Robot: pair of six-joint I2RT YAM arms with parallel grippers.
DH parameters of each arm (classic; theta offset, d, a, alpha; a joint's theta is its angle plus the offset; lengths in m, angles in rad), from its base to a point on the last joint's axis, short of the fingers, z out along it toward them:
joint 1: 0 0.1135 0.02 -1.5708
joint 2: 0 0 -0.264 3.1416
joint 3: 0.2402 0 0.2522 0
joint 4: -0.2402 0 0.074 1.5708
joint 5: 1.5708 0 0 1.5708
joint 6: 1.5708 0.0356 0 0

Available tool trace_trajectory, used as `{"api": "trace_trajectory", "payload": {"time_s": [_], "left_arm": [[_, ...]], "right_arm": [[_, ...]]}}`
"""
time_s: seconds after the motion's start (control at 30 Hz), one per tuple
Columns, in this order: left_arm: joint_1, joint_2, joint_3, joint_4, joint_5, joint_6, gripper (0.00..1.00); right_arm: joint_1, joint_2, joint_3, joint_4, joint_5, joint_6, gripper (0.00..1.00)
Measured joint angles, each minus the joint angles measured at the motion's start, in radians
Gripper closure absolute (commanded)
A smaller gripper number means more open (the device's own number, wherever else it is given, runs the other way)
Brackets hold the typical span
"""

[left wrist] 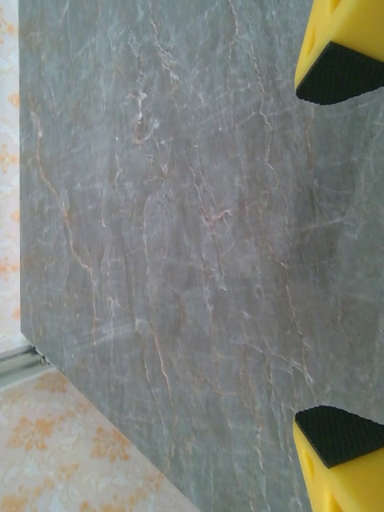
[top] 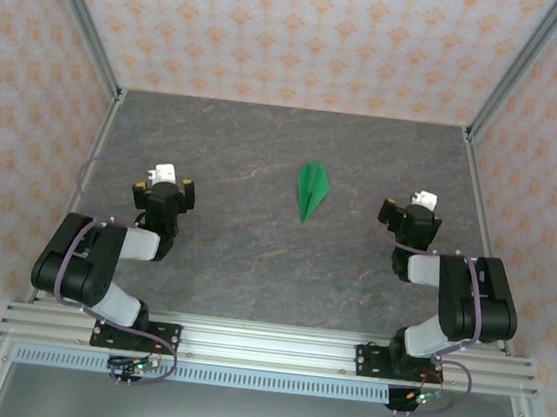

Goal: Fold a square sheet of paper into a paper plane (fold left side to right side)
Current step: Reset both arms

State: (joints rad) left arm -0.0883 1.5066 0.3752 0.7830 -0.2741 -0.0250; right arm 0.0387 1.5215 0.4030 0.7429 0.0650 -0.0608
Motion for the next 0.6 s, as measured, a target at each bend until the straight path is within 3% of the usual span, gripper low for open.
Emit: {"api": "trace_trajectory", "payload": {"time_s": [0.6], "left_arm": [[0.017,0.000,0.015,-0.002,0.055,0.000,0.00]], "right_arm": [[0.000,0.000,0.000,0.000,-0.013,0.000,0.00]]}}
